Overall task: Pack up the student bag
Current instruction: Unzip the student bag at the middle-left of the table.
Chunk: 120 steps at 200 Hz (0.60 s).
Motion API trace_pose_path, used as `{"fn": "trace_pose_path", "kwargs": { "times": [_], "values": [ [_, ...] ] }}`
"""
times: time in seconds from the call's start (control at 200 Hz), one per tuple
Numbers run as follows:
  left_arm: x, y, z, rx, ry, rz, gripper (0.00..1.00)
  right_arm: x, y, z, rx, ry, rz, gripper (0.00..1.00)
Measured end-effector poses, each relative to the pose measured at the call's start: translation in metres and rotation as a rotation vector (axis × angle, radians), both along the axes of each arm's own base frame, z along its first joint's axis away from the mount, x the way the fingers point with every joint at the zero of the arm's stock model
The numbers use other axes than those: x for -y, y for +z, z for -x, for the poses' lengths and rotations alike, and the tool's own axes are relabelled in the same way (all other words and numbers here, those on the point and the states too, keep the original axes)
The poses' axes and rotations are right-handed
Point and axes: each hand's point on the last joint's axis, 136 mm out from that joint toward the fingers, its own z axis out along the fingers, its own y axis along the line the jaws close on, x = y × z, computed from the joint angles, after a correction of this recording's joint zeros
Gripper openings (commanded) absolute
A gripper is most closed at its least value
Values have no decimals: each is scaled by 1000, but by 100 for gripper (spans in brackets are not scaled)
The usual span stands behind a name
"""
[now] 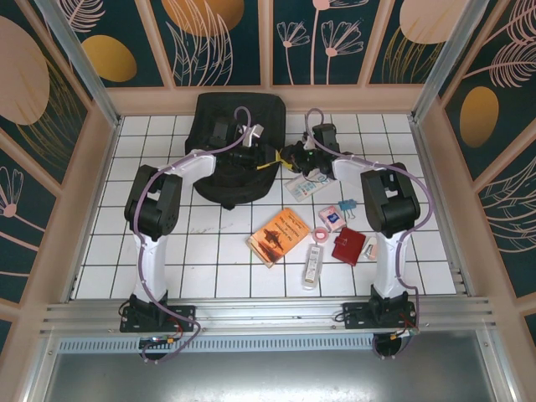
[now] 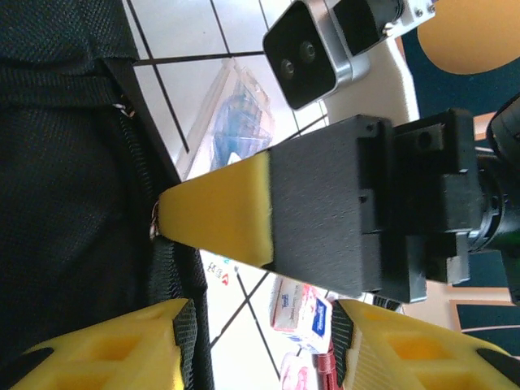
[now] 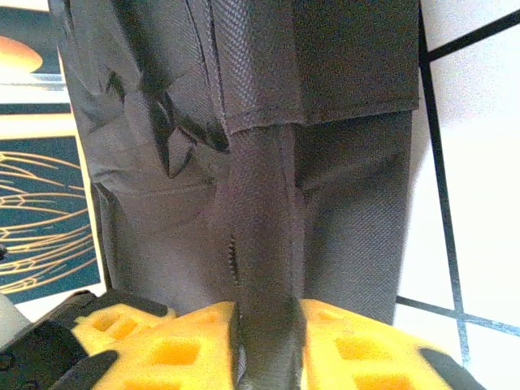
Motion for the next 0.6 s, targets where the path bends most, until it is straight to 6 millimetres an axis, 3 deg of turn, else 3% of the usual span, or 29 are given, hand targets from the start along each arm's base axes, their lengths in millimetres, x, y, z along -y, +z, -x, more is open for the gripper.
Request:
{"fn": "trace_pose_path", "kwargs": {
  "times": [0.14,0.601],
  "values": [
    [-5,-10,1,-10,18,-49,50,1,-4,2,-6,-7,-15,5],
    [-11,-17,-2,5,45,-103,51,-2,-2,3,16,4,-41,0]
  ]
}}
